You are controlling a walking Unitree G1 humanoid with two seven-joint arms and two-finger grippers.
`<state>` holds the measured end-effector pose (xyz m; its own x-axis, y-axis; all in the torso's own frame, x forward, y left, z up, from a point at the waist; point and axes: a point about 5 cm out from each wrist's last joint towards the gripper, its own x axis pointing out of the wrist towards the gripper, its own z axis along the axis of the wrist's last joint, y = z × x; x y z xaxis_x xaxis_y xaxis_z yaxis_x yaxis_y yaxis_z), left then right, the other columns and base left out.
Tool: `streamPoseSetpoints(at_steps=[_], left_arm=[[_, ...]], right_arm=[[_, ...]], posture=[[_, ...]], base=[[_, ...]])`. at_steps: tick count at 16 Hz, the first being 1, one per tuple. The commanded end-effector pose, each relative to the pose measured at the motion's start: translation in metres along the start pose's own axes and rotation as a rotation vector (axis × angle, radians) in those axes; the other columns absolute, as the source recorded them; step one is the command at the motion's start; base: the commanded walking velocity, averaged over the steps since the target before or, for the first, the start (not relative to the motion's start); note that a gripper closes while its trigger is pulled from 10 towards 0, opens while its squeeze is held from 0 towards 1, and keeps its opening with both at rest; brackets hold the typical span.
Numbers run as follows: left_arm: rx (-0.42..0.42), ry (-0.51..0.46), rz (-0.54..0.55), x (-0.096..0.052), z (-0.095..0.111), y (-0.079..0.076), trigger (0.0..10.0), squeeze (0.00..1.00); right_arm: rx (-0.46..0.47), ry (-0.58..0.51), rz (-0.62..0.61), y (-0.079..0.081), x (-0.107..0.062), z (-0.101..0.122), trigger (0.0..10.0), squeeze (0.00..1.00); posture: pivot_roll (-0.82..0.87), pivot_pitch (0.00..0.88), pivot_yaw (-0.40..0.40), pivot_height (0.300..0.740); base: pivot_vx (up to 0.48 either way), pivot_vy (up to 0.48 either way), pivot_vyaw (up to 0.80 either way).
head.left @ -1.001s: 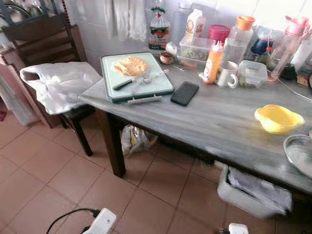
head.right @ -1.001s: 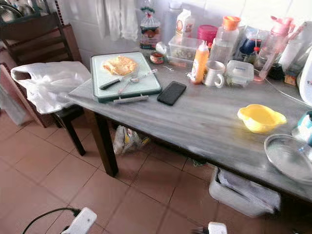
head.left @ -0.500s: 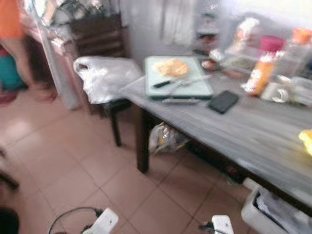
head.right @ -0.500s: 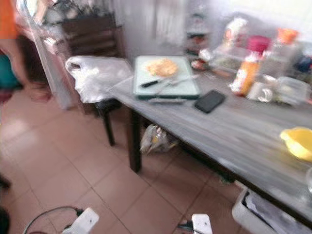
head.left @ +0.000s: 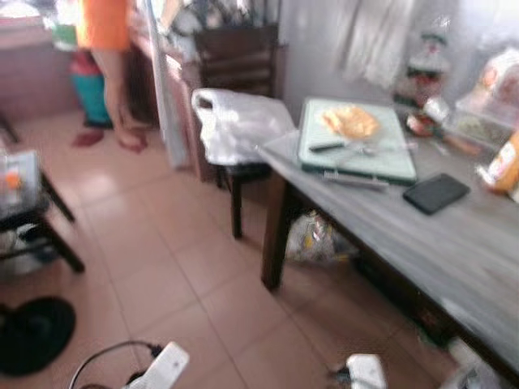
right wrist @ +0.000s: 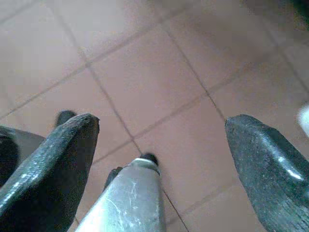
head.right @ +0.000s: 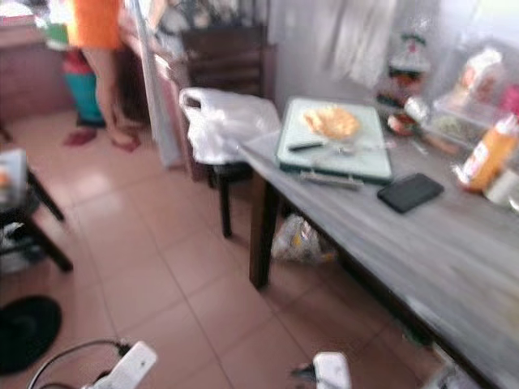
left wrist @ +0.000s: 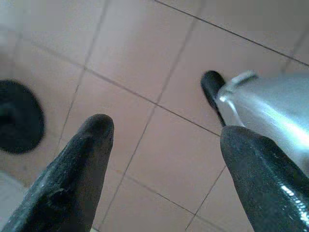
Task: Setting the table
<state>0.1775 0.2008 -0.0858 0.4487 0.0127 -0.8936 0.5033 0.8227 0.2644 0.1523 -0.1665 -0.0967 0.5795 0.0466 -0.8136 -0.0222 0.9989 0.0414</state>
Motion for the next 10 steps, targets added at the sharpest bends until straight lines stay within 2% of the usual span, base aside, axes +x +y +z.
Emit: streamPoseSetpoints(at_steps=[1,7,10], left_arm=[[-0.016,0.010,-0.014,0.0004,-0.0016,-0.0053,10.0,0.00],[-0.032,0.034,0.004,-0.0004,-0.0075,-0.0018,10.0,0.00],[-0.038,0.035,0.006,-0.0004,-0.0077,-0.0022,10.0,0.00]], right_arm=[[-0.007,0.004,-0.018,-0.0081,-0.0014,-0.0016,10.0,0.00],[-0.070,0.018,0.000,-0.0080,-0.0022,-0.0042,10.0,0.00],[-0.071,0.030,-0.001,-0.0087,-0.0036,-0.0090,10.0,0.00]], posture=[[0.09,0.000,-0.022,0.740],[0.09,0.000,-0.029,0.740],[0.09,0.000,-0.029,0.740]], base=[[0.000,0.000,0.80],[0.000,0.000,0.80],[0.000,0.000,0.80]])
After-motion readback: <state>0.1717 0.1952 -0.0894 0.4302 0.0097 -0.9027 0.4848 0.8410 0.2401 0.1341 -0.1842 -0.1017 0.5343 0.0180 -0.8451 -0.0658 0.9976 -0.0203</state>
